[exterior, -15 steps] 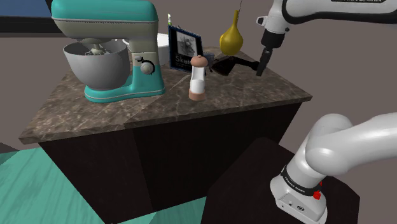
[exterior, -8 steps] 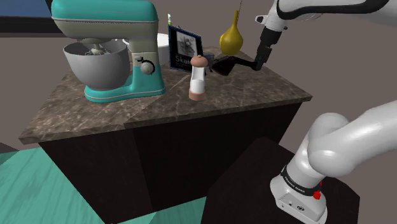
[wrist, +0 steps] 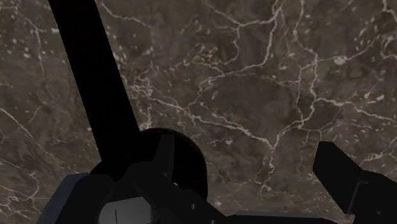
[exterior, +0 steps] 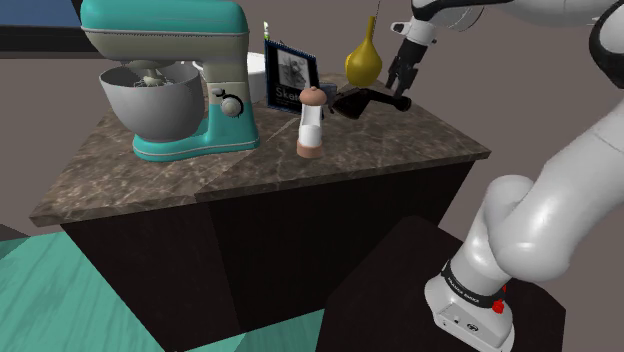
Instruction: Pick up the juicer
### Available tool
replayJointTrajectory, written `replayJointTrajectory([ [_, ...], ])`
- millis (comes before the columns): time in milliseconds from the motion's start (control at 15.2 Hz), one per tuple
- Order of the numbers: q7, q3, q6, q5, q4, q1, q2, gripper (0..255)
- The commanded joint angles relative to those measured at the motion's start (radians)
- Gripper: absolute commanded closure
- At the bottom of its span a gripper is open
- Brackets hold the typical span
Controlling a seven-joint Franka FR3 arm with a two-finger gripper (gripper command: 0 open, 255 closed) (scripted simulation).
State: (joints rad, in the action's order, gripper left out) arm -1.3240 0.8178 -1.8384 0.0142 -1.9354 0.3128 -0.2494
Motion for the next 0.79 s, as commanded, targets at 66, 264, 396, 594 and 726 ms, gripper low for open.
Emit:
replayJointTrajectory([
  [66, -0.248, 0.138, 0.045, 0.199, 0.157, 0.046, 0.212, 0],
  [264, -0.479, 0.184, 0.159, 0.444, 0.346, -0.038, 0.464, 0],
  [396, -0.558, 0.142, 0.224, 0.535, 0.454, -0.135, 0.569, 0],
  [594, -0.566, 0.131, 0.182, 0.53, 0.41, -0.131, 0.563, 0],
  [726, -0.574, 0.13, 0.157, 0.531, 0.382, -0.125, 0.562, 0],
])
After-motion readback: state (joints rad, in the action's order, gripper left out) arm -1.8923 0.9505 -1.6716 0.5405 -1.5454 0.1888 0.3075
